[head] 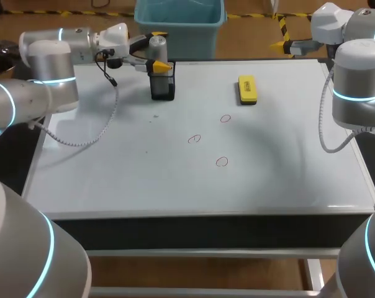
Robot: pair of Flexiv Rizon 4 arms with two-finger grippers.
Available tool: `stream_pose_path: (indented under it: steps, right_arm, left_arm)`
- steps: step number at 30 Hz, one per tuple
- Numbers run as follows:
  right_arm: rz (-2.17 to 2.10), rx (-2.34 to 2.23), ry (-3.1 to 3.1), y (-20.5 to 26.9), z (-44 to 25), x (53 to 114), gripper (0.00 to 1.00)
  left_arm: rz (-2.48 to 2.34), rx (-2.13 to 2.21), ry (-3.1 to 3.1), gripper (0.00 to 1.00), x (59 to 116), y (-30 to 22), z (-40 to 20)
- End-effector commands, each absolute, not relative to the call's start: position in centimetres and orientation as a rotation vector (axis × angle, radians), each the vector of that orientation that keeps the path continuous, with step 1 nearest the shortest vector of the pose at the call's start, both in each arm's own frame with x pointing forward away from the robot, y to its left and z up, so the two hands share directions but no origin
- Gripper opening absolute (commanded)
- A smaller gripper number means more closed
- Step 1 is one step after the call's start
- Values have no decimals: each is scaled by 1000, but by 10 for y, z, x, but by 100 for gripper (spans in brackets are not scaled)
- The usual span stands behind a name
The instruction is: Pick up the inspection probe, press it on each red-marked spot on the whiteboard one by one, put down the probe, pick up the eraser, and wipe off all the red marks.
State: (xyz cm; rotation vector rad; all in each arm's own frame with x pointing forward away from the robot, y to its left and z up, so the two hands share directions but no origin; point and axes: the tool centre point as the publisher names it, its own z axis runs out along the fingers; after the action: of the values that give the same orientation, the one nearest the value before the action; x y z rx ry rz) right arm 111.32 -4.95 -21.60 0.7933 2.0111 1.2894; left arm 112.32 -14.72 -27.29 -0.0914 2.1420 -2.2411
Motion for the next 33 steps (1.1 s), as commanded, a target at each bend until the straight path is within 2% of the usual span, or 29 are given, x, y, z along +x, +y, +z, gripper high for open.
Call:
stream_pose_path:
  steps: [1,4,6,7,8,9,10,20,33]
  right_arm:
    - [1289,793,2013,-50,-216,1114,100]
    - [1289,793,2013,-50,-216,1114,100]
    - [1289,793,2013,-50,-216,1114,100]
    - [1289,793,2013,-50,-216,1114,100]
    - [1289,793,2013,-50,-216,1114,100]
    - [1289,793,2013,-50,-216,1114,100]
    - [1289,793,2013,-50,-216,1114,100]
    - [1289,793,2013,-50,-216,1114,100]
    - [1289,793,2013,-50,-216,1114,100]
  left_arm:
    - [-2237,-97,2145,100,1121,-148,-273]
    - [-2240,-100,2143,100,1122,-147,-273]
    - [-2239,-99,2147,84,1122,-147,-273]
    - [-2238,-99,2149,58,1122,-146,-274]
    - [-2238,-99,2150,47,1122,-146,-274]
    - [-2239,-100,2150,16,1122,-145,-274]
    - [-2240,-101,2151,0,1121,-145,-275]
    - [-2238,-121,2134,0,1112,-143,-272]
    - [-2227,-152,2149,0,1114,-149,-235]
